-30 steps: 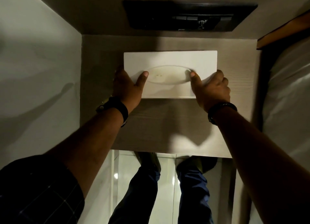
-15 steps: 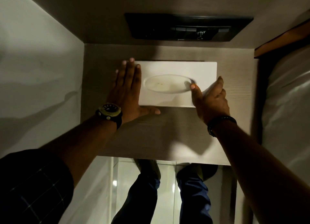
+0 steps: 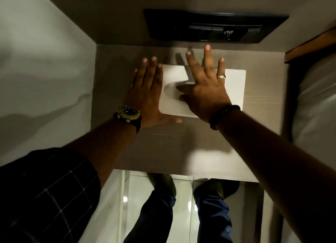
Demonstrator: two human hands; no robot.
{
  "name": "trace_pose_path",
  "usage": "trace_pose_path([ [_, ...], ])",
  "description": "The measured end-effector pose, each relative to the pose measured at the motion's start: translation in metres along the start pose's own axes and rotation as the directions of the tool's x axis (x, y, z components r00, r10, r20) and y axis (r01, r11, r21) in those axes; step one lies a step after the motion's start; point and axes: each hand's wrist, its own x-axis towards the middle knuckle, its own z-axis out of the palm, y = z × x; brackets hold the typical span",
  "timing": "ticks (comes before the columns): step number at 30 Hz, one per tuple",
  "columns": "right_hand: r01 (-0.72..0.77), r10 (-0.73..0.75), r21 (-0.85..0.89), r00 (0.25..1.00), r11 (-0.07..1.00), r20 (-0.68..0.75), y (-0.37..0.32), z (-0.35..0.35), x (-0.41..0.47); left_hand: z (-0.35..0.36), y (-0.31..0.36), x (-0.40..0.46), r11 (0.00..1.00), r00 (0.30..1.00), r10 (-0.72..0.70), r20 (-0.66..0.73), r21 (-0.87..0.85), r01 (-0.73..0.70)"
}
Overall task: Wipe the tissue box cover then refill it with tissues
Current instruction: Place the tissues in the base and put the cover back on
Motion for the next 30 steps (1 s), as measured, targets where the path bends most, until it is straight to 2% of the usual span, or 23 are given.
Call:
trace_pose_path([
  [3, 0.067, -0.065, -0.082, 0.997, 0.994, 0.030, 0.003, 0.003, 0.019, 0.000, 0.000, 0.001, 1.000, 1.000, 0.000, -0.022, -0.027, -0.001],
  [7, 0.122, -0.114, -0.102, 0.990, 0.987, 0.085, 0.001, 0.006, 0.034, 0.002, 0.000, 0.002, 0.999, 0.998, 0.010, -0.058, -0.040, -0.012],
  [12, 0.260, -0.260, -0.098, 0.966, 0.961, 0.018, -0.006, 0.010, 0.049, 0.005, 0.001, 0.004, 0.998, 0.997, 0.009, -0.082, -0.058, -0.013],
  [15, 0.340, -0.336, -0.105, 0.940, 0.935, 0.049, -0.004, 0.008, 0.050, 0.008, 0.000, 0.005, 0.999, 0.997, -0.003, -0.076, -0.054, -0.001],
  [17, 0.391, -0.389, -0.059, 0.920, 0.919, 0.039, 0.000, 0.006, 0.050, 0.009, 0.000, 0.006, 0.998, 0.997, -0.010, -0.075, -0.060, 0.006],
  [21, 0.385, -0.388, 0.078, 0.921, 0.920, 0.030, 0.011, 0.007, 0.048, 0.012, -0.001, 0.008, 0.995, 0.994, 0.008, -0.109, -0.098, -0.018],
  [24, 0.416, -0.423, 0.114, 0.905, 0.902, 0.049, 0.019, 0.005, 0.045, 0.012, -0.001, 0.008, 0.994, 0.992, 0.018, -0.123, -0.102, -0.031],
  [28, 0.511, -0.511, 0.012, 0.858, 0.859, 0.041, 0.023, 0.004, 0.042, 0.011, -0.002, 0.006, 0.994, 0.991, 0.023, -0.129, -0.105, -0.037],
  [30, 0.501, -0.505, 0.150, 0.863, 0.853, -0.012, 0.026, 0.003, 0.038, 0.010, -0.002, 0.006, 0.994, 0.991, 0.023, -0.130, -0.099, -0.036],
])
